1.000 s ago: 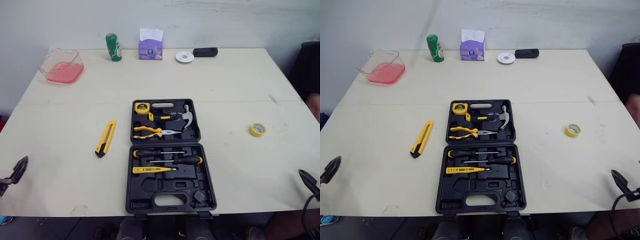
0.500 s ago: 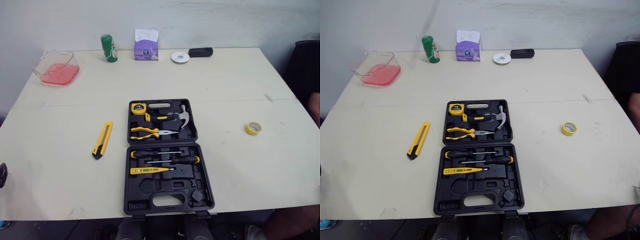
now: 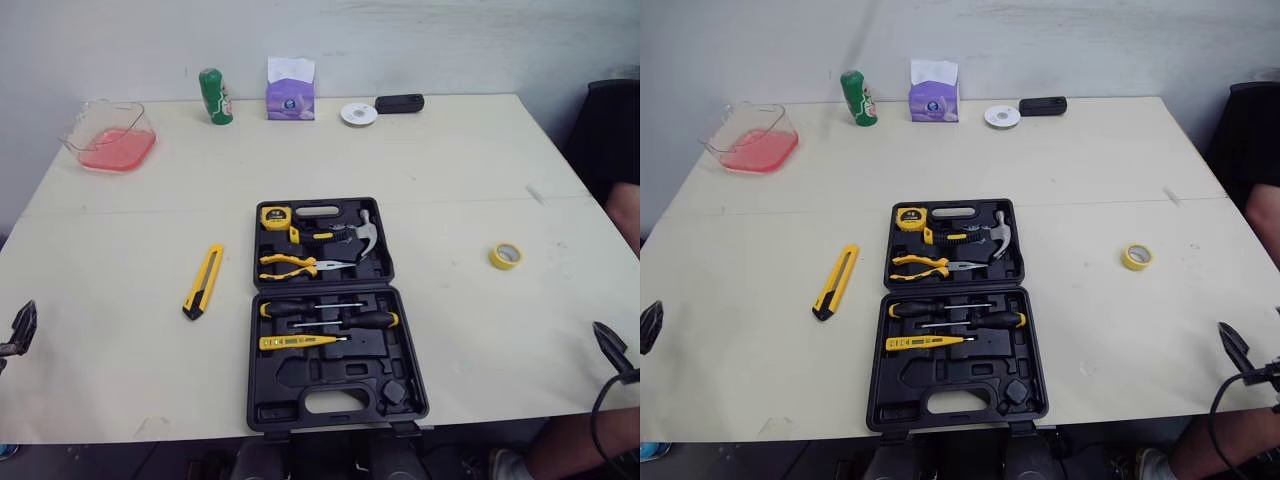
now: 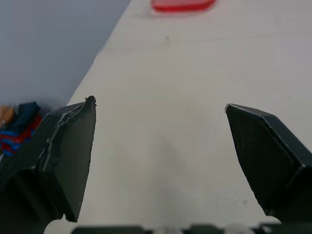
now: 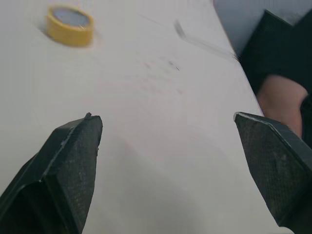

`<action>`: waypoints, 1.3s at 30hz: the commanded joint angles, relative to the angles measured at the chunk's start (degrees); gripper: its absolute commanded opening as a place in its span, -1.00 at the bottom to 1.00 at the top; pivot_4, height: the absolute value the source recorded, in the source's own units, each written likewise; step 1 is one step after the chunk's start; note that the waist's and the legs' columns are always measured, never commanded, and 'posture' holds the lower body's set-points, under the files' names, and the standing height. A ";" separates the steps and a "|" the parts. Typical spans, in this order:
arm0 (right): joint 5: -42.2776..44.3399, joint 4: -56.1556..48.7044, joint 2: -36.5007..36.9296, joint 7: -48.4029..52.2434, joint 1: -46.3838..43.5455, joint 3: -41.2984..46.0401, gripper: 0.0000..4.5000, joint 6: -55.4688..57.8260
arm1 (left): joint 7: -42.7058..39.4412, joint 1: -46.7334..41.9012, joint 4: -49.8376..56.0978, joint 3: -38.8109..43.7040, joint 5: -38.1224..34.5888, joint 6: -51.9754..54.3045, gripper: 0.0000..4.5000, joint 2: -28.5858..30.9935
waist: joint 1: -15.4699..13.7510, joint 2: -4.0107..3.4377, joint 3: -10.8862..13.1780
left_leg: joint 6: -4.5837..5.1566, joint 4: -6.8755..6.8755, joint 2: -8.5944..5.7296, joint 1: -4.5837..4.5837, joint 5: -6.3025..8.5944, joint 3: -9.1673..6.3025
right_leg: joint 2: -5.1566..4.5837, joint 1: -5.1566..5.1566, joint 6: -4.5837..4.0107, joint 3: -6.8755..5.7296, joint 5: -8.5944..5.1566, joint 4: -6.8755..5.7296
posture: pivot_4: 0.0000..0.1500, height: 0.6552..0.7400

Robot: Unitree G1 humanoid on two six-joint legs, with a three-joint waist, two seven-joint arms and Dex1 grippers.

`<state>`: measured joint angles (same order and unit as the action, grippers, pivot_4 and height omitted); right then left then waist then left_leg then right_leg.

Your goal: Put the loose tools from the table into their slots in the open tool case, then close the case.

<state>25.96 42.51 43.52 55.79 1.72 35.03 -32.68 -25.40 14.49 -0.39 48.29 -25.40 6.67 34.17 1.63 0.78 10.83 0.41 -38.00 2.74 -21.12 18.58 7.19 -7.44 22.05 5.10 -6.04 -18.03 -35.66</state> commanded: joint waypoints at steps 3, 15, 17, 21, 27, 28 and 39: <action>3.90 -10.30 -1.36 3.39 -0.26 -2.33 1.00 6.86 | -2.10 0.48 4.98 -1.69 -1.40 0.14 0.99 0.09 | -0.06 0.00 0.00 | 0.01 0.00 0.01 -0.05 0.00 -0.02 | 0.00 0.04 0.00 -0.01 0.00 0.00 | 1.00 1.00; 8.37 -34.65 -5.36 5.32 0.09 -9.03 1.00 18.48 | -0.84 -0.37 24.08 -10.84 -11.69 22.38 0.99 2.06 | -0.16 -0.03 0.02 | 0.11 0.00 -0.02 -0.12 -0.07 -0.03 | 0.00 0.09 0.00 -0.01 0.00 -0.04 | 1.00 1.00; 9.77 -39.76 -5.86 5.61 -0.79 -10.86 1.00 20.71 | 3.95 -3.54 28.03 -14.26 -15.34 32.79 0.99 3.80 | -0.19 -0.04 0.03 | 0.13 0.00 -0.03 -0.11 -0.08 -0.04 | 0.00 0.09 0.00 0.00 0.00 -0.09 | 1.00 1.00; 10.70 -46.75 -5.04 8.77 -0.18 -14.26 1.00 23.76 | 13.70 -12.46 31.68 -18.89 -18.72 49.43 0.99 6.08 | -0.80 -0.05 0.03 | 0.11 0.00 -0.04 -0.11 -0.10 -0.15 | 0.02 0.10 0.00 0.00 0.00 -0.21 | 1.00 1.00; 11.32 -52.42 -3.83 12.14 -1.03 -17.57 1.00 27.58 | 24.73 -27.16 30.65 -23.45 -19.17 72.92 0.99 3.96 | -1.60 -0.04 0.05 | 0.10 0.00 -0.10 -0.21 -0.41 -0.08 | 0.06 0.21 0.00 0.03 0.00 -0.21 | 1.00 1.00; 11.53 -52.93 -3.82 12.51 -1.10 -17.84 1.00 28.16 | 25.47 -29.06 30.26 -24.51 -18.37 75.11 0.99 3.59 | -1.63 -0.02 0.06 | 0.11 0.00 -0.11 -0.21 -0.41 -0.08 | 0.07 0.21 0.00 0.03 0.00 -0.22 | 1.00 1.00; 11.80 -56.04 -4.40 15.09 -1.08 -19.40 1.00 30.61 | 25.58 -38.57 21.77 -33.81 -9.04 77.96 0.99 1.53 | -1.66 0.03 0.09 | -0.02 0.00 -0.04 -0.26 -0.47 0.03 | 0.32 0.38 0.00 0.13 0.00 -0.27 | 1.00 1.00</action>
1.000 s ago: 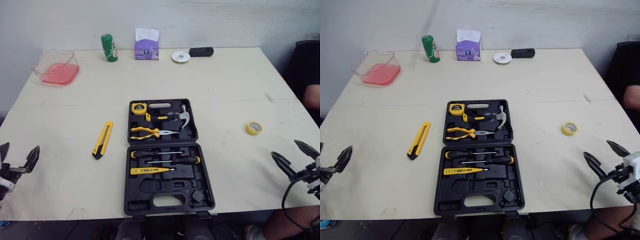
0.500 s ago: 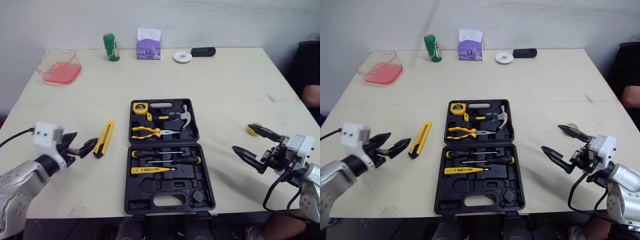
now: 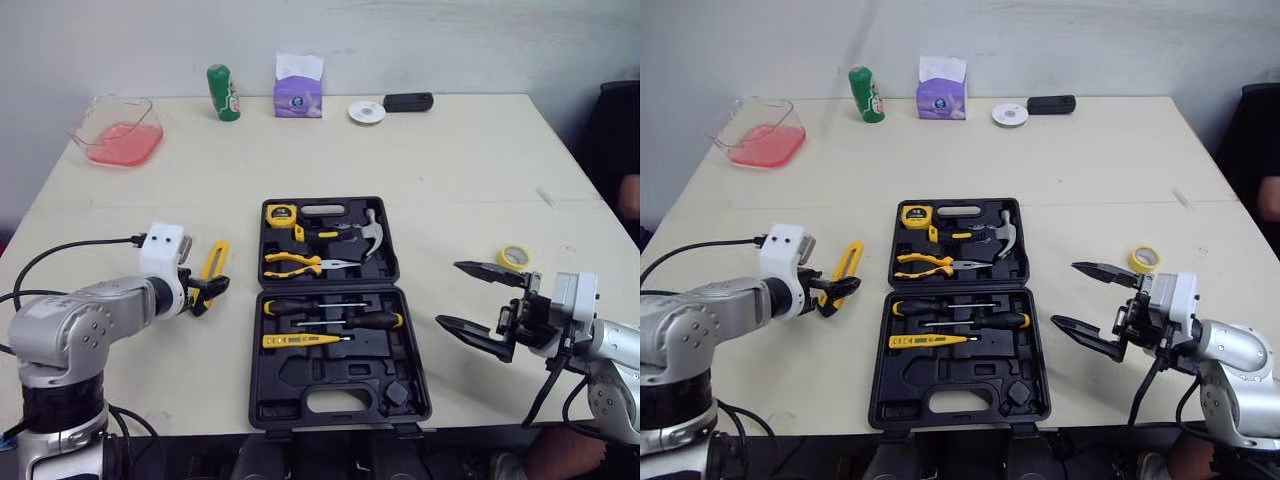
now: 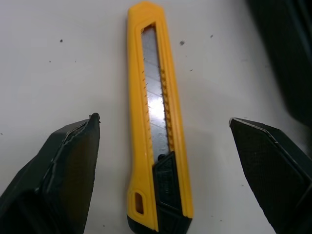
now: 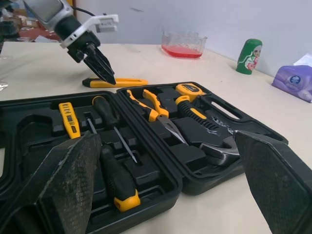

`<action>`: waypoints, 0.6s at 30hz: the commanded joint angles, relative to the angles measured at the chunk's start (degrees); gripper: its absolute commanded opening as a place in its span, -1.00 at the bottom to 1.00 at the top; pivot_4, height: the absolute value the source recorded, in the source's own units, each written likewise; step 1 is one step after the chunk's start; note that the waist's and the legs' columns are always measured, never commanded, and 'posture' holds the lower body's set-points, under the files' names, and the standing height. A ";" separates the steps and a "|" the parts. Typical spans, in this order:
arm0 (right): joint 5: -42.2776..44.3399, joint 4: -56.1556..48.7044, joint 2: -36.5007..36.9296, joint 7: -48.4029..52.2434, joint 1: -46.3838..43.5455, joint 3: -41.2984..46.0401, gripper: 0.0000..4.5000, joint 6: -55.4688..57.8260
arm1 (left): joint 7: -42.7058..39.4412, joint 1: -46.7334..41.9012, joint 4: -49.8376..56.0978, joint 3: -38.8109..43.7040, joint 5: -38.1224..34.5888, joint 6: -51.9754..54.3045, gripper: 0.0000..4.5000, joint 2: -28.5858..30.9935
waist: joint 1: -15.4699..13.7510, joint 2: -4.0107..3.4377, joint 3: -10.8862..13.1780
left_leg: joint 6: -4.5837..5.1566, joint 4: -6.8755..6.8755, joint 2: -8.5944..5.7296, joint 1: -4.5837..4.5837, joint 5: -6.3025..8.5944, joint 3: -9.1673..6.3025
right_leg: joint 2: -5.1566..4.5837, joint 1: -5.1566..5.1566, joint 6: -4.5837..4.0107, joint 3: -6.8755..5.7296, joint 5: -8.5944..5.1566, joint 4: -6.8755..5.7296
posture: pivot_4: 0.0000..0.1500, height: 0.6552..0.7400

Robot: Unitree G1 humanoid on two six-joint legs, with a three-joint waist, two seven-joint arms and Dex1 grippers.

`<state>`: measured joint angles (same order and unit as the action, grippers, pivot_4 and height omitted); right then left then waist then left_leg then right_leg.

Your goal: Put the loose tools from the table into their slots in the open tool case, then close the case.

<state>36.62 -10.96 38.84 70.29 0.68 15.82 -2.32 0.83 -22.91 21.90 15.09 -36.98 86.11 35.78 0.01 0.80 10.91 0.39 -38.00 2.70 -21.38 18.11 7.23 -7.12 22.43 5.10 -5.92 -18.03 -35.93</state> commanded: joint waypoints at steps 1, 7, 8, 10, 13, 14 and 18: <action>1.21 -3.11 0.21 0.70 -0.09 -0.45 1.00 0.44 | -0.79 -1.39 -1.17 -1.10 3.25 -1.91 0.99 -0.44 | -0.08 0.01 0.00 | 0.00 0.00 0.00 -0.02 0.00 0.00 | 0.00 0.01 0.00 0.00 0.00 0.00 | 1.00 1.00; 1.73 -6.52 0.15 -0.67 -0.66 -1.35 1.00 2.54 | -2.71 -1.65 -2.95 -3.77 6.33 -3.98 0.99 -1.40 | -0.20 0.00 0.00 | -0.02 -0.01 -0.02 0.00 -0.02 -0.01 | -0.08 0.00 0.00 0.01 0.00 -0.03 | 1.00 1.00; 1.76 -7.02 0.16 -0.95 -0.69 -1.49 1.00 2.90 | -3.04 -1.76 -3.22 -4.19 6.78 -4.30 0.99 -1.52 | -0.36 0.00 0.00 | -0.02 -0.01 -0.02 0.01 -0.02 -0.01 | -0.09 0.00 0.00 0.01 0.00 -0.03 | 1.00 1.00; 1.61 -7.74 0.21 -1.59 -0.84 -1.65 1.00 3.55 | -4.40 -2.36 -3.72 -5.81 7.20 -3.94 0.99 -1.04 | -0.73 0.00 0.00 | -0.02 -0.01 -0.03 0.01 -0.03 -0.01 | -0.11 0.00 0.00 0.00 0.00 -0.04 | 1.00 1.00; 1.39 -8.47 0.28 -2.24 -0.92 -1.69 1.00 4.23 | -5.82 -2.77 -3.80 -7.11 7.70 -2.56 0.99 -0.96 | -1.37 0.00 0.00 | -0.02 -0.01 -0.05 0.01 -0.04 -0.01 | -0.13 0.00 0.00 0.00 0.00 -0.04 | 1.00 1.00; 1.38 -8.59 0.30 -2.31 -0.91 -1.67 1.00 4.34 | -6.01 -2.82 -3.78 -7.02 7.92 -2.20 0.99 -1.25 | -1.43 0.00 0.00 | -0.02 -0.01 -0.05 0.01 -0.03 -0.01 | -0.14 0.00 0.00 0.00 0.00 -0.03 | 1.00 1.00; 1.04 -9.34 0.23 -2.86 -0.74 -1.83 1.00 4.73 | -6.48 -1.89 -3.07 -6.58 9.09 -1.26 0.39 -2.38 | -1.46 0.00 0.00 | 0.00 -0.01 -0.07 0.00 -0.02 -0.01 | -0.17 -0.01 0.00 0.00 0.00 -0.02 | 1.00 1.00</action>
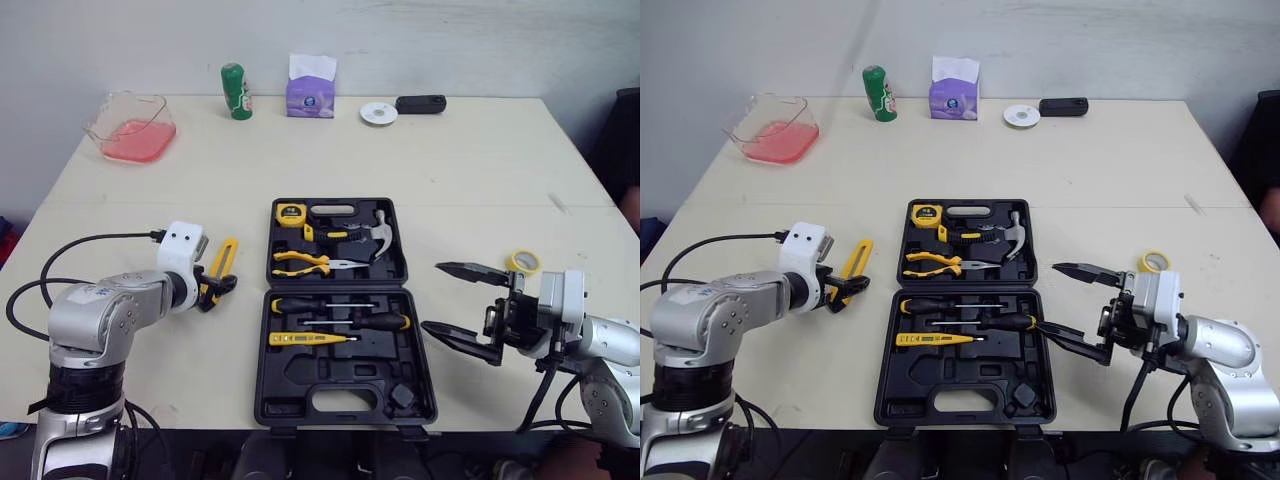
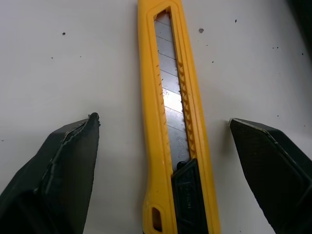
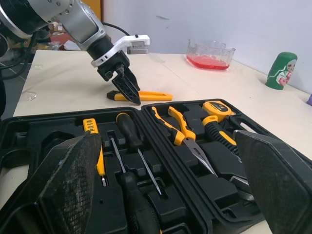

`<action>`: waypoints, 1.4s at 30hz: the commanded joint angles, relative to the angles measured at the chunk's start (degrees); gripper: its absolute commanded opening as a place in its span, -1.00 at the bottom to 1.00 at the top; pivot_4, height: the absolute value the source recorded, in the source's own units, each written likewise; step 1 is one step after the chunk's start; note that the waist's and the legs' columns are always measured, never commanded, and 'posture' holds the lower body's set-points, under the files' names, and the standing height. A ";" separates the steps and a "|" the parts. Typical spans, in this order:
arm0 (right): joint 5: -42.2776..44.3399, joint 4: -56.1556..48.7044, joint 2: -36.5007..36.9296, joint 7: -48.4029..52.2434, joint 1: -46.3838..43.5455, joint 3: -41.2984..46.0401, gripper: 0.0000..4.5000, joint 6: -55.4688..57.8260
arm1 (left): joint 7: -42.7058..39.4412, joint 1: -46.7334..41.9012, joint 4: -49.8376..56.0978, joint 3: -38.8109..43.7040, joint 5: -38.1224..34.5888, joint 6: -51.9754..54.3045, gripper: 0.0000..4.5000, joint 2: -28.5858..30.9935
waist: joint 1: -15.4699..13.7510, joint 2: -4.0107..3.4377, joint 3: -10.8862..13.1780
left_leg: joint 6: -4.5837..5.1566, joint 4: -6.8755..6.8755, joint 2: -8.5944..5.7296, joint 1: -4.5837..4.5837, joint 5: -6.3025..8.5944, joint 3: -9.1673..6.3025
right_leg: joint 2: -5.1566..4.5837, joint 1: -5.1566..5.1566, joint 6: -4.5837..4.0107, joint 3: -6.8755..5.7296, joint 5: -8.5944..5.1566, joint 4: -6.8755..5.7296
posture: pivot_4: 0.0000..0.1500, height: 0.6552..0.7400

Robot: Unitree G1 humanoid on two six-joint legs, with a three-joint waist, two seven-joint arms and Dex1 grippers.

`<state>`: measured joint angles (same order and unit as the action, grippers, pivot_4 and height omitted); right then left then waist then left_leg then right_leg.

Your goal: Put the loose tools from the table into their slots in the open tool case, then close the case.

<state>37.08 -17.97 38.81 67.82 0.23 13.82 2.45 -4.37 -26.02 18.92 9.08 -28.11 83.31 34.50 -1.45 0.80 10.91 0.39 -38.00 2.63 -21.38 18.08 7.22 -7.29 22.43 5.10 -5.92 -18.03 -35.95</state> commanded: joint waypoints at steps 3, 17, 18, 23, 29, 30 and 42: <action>0.38 -2.49 0.29 -0.48 -0.13 0.08 1.00 0.06 | -1.70 1.62 0.39 -0.12 0.94 1.80 -0.21 -1.69 | -0.03 0.00 0.00 | 0.01 0.00 -0.03 0.00 0.00 0.00 | -0.03 0.00 0.00 -0.01 0.00 0.00 | 1.00 1.00; -0.86 -1.71 1.30 -0.90 -0.66 0.10 1.00 1.27 | -15.99 8.05 5.70 4.77 1.89 -23.33 -0.44 2.45 | 0.12 0.05 0.03 | 0.02 0.00 0.02 -0.08 -0.01 0.00 | -0.02 0.06 0.00 -0.03 0.00 0.01 | 1.00 1.00; -1.00 -1.46 1.52 -0.70 -0.54 0.27 1.00 1.23 | -18.66 9.42 6.19 4.86 1.84 -26.12 -0.44 3.95 | 0.25 0.05 0.03 | 0.01 0.01 0.02 -0.09 0.00 0.00 | -0.02 0.08 0.00 -0.03 0.00 0.03 | 1.00 1.00; -1.27 -0.22 2.40 0.11 -0.10 1.34 1.00 0.61 | -28.62 13.33 6.46 6.19 1.22 -37.42 -0.44 8.30 | 0.23 0.05 0.03 | 0.03 0.04 0.05 -0.10 0.04 0.04 | -0.02 0.10 -0.02 -0.02 -0.01 0.08 | 1.00 1.00; -1.68 1.67 3.55 1.57 1.54 3.63 1.00 -0.93 | -43.09 12.52 4.76 6.76 -1.08 -51.02 -0.44 12.76 | 0.03 0.05 0.03 | 0.08 0.03 0.04 -0.12 0.06 0.03 | -0.06 0.09 -0.03 -0.05 -0.01 0.12 | 1.00 1.00; -1.65 1.77 3.62 1.59 1.70 3.76 1.00 -1.00 | -44.34 12.17 4.55 6.39 -1.27 -51.86 -0.44 12.96 | 0.01 0.05 0.03 | 0.09 0.03 0.03 -0.12 0.06 0.03 | -0.06 0.09 -0.03 -0.05 -0.01 0.11 | 1.00 1.00; 0.87 -2.86 5.87 1.70 8.27 8.81 1.00 1.34 | -60.03 8.41 12.89 -5.22 -14.19 -44.85 -0.44 16.44 | 0.23 0.03 0.05 | 0.16 0.03 0.09 -0.08 0.07 0.14 | 0.15 0.09 -0.01 -0.08 -0.01 0.09 | 1.00 1.00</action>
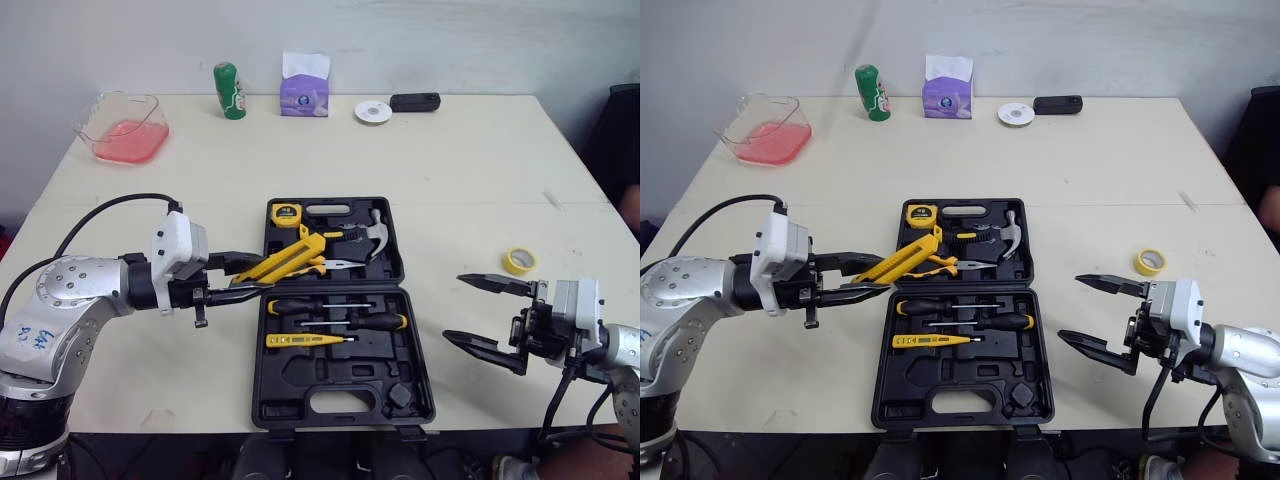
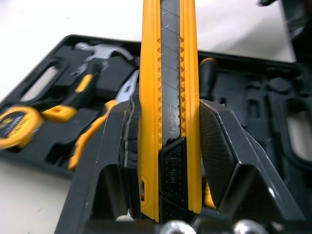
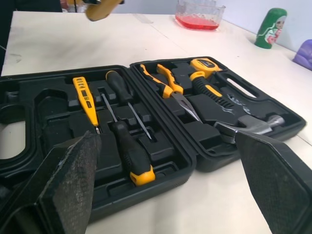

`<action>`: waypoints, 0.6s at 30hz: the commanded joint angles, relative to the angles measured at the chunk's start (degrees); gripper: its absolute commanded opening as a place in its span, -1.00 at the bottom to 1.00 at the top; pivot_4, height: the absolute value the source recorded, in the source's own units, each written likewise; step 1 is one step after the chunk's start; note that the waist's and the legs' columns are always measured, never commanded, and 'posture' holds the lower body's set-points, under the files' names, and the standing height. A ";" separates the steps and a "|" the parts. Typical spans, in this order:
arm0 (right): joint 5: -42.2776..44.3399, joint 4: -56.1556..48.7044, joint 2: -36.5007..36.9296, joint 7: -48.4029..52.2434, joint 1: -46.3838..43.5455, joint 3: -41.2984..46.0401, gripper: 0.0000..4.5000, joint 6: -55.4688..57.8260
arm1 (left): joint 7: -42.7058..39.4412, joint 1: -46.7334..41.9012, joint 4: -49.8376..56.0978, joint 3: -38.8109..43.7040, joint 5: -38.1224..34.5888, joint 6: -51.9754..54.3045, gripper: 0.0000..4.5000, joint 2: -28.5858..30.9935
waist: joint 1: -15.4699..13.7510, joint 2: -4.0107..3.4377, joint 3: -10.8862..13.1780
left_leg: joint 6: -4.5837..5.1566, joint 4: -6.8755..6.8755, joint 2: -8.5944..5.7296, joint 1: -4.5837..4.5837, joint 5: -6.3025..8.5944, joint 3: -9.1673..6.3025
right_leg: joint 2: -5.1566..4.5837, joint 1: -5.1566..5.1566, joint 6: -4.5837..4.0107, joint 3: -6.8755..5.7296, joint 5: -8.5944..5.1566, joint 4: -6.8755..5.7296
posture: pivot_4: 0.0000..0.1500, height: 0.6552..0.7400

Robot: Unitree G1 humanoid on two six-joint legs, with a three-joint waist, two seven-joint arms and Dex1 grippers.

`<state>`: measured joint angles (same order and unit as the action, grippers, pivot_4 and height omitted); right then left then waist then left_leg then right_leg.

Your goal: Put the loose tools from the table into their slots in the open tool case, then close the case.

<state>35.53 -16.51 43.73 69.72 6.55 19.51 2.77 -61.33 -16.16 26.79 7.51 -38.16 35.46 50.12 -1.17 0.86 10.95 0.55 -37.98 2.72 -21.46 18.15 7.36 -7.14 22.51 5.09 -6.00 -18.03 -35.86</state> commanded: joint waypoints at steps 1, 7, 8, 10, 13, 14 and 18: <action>2.84 -5.08 1.09 -0.36 2.74 3.64 1.00 1.52 | -3.16 -2.03 5.54 -4.70 -4.34 3.36 -0.44 0.70 | -0.15 -0.02 0.01 | 0.00 0.00 0.00 0.00 0.00 0.01 | 0.04 0.00 0.00 0.02 0.00 0.01 | 1.00 1.00; 5.36 -10.21 2.36 -0.73 7.70 6.74 1.00 5.17 | -0.85 -2.49 7.52 -11.41 -2.23 3.72 -0.44 -2.06 | -0.19 -0.02 0.01 | 0.00 -0.05 0.03 0.01 0.00 -0.01 | 0.41 -0.05 0.05 0.19 0.03 0.05 | 1.00 1.00; 5.64 -10.93 2.34 -0.96 8.19 7.08 1.00 5.52 | -0.19 -2.52 7.38 -12.81 -1.05 3.18 -0.44 -2.97 | -0.19 -0.03 0.01 | 0.01 -0.05 0.04 0.01 0.01 -0.02 | 0.42 -0.05 0.05 0.20 0.03 0.05 | 1.00 1.00; 6.39 -12.73 2.30 -1.40 9.12 7.45 1.00 6.42 | 1.01 -2.90 6.04 -15.93 3.29 1.16 -0.44 -4.23 | -0.15 -0.02 0.01 | 0.01 -0.05 0.05 0.01 0.01 -0.01 | 0.44 -0.05 0.05 0.28 0.03 0.07 | 1.00 1.00; 7.03 -14.36 2.25 -1.86 9.93 7.85 1.00 7.45 | 2.31 -3.05 4.78 -18.40 7.77 -1.36 -0.44 -5.25 | -0.18 -0.03 0.01 | 0.00 -0.05 0.08 0.01 0.01 -0.02 | 0.50 -0.04 0.03 0.29 0.02 0.08 | 1.00 1.00; 7.18 -14.75 2.27 -1.93 10.23 8.02 1.00 7.65 | 2.52 -2.92 4.75 -18.91 8.69 -2.01 -0.44 -5.41 | -0.20 -0.03 0.01 | 0.00 -0.05 0.08 0.01 0.01 -0.03 | 0.50 -0.04 0.03 0.29 0.02 0.07 | 1.00 1.00; 7.08 -15.33 2.57 -3.31 9.09 7.04 1.00 8.94 | 4.88 -0.51 5.31 -21.68 10.15 -2.21 -0.44 -8.39 | -0.18 -0.04 0.00 | 0.04 -0.05 0.06 0.00 0.03 -0.03 | 0.46 -0.05 0.03 0.29 0.02 0.11 | 1.00 1.00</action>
<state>41.63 -29.76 45.44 67.06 16.20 25.43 11.39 -57.45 -17.63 30.64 -12.73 -28.84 34.47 42.54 -1.36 0.82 10.96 0.62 -38.03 2.77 -21.45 18.19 7.35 -6.71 22.46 5.12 -5.70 -18.01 -35.75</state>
